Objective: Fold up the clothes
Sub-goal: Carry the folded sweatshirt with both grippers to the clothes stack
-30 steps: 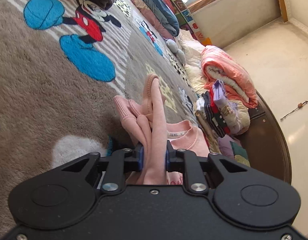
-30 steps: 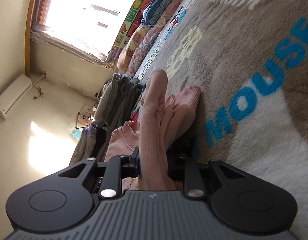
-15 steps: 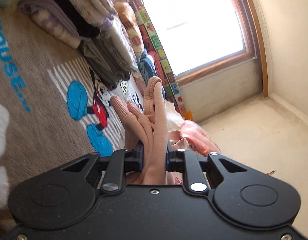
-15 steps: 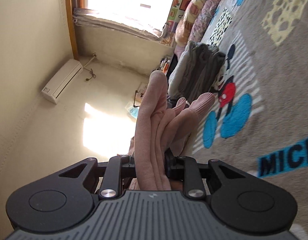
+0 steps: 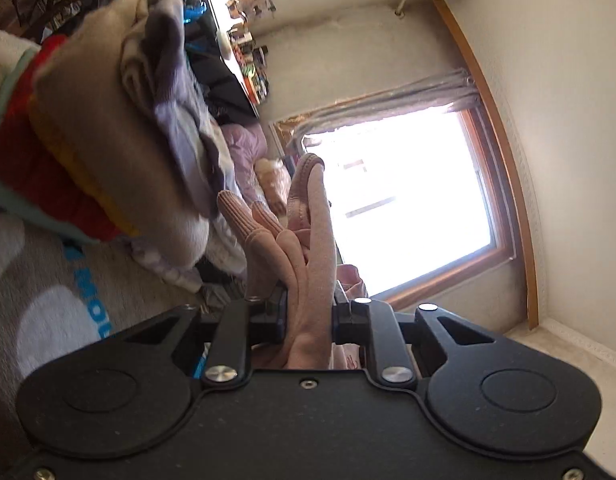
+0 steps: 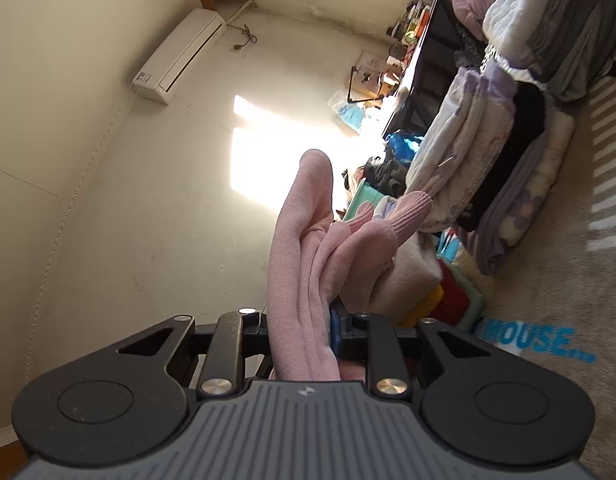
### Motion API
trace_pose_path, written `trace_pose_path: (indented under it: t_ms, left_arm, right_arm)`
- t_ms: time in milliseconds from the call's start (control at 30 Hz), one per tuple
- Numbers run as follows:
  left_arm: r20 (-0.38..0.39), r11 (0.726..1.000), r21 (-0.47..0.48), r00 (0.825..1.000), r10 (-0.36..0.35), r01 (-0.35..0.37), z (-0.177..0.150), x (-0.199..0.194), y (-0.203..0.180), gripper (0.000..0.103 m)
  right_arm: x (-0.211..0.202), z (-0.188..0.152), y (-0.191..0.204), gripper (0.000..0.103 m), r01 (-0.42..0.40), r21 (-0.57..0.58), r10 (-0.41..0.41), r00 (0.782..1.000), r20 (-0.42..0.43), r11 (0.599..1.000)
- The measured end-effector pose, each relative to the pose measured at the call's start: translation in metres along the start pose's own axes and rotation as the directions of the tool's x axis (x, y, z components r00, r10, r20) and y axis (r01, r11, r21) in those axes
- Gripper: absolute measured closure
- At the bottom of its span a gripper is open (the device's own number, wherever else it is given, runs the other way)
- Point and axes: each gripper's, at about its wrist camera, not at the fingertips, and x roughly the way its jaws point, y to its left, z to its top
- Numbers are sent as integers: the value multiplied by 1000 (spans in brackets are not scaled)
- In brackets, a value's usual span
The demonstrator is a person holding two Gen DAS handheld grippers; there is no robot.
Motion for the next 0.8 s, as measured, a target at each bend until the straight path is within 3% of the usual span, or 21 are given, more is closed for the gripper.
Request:
trace_pose_path:
  t_ms: [300,400,467,500,600,667,733,800]
  left_arm:
    - [146,998,62,989,8,-17,107,18,-25,86]
    - [171,996,68,984,38,-51,124,29,-12,86]
    - [183,990,66,977,111,-125,127,34,16,86]
    - [178,982,51,969,169,-180,127,39,33,86]
    - [171,974,-6,959,225,-228,121,44,78,84]
    - [174,966,3,951,255,-260,119,46,84,84]
    - [182,956,44,944,277,-289,118,48,72,84]
    - [175,962,27,949,261,-270,119,48,74,84]
  right_arm:
    - [135,46,25,78,-125,46,129,987,-99,991]
    - [173,64,24,78,-159,68,166,980,-113,985]
    - [192,69,11,78,-160,80,169,978,-122,984]
    - [199,66,-8,78,-98,82,108,985,-135,992]
    - [218,56,-65,82,101,84,-85,980,-178,991]
    - [217,45,-97,86,102,119,-83,984,-159,988]
    - [210,42,-90,86,69,85,-57,989,-138,994]
    - [206,41,-82,85,90,67,-80,987,-140,994]
